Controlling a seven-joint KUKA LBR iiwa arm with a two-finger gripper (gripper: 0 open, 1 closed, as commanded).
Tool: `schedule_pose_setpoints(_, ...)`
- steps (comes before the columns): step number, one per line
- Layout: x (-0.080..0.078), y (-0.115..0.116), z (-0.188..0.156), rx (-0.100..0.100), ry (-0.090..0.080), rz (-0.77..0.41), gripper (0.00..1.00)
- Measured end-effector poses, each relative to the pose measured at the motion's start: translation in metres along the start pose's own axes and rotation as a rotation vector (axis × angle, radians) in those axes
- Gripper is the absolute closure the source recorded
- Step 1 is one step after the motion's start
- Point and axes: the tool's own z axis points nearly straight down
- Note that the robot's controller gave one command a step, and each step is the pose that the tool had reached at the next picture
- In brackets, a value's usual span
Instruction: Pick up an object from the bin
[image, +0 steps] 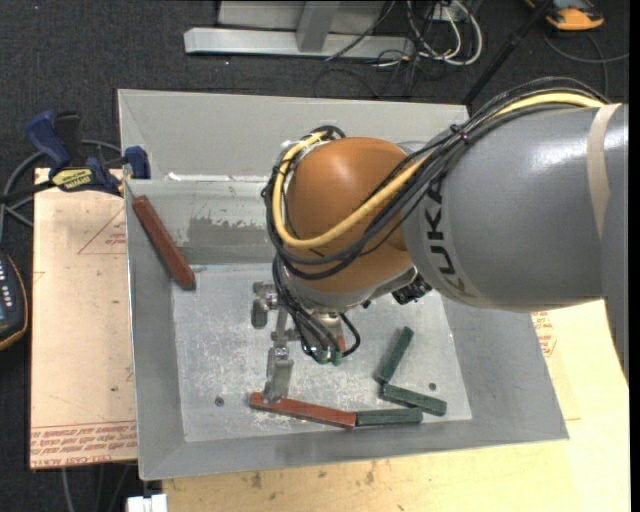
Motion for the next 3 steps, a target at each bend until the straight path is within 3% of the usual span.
schedule_pose_setpoints(1, 0.017, -0.049, 0.086, 0.003, 0.0, -0.126, 0.0)
schedule_pose_setpoints(2, -0.015, -0.081, 0.154, 0.001, -0.004, -0.12, 0.0)
schedule_pose_setpoints(3, -0.016, -0.078, 0.15, -0.002, -0.009, -0.123, 1.0)
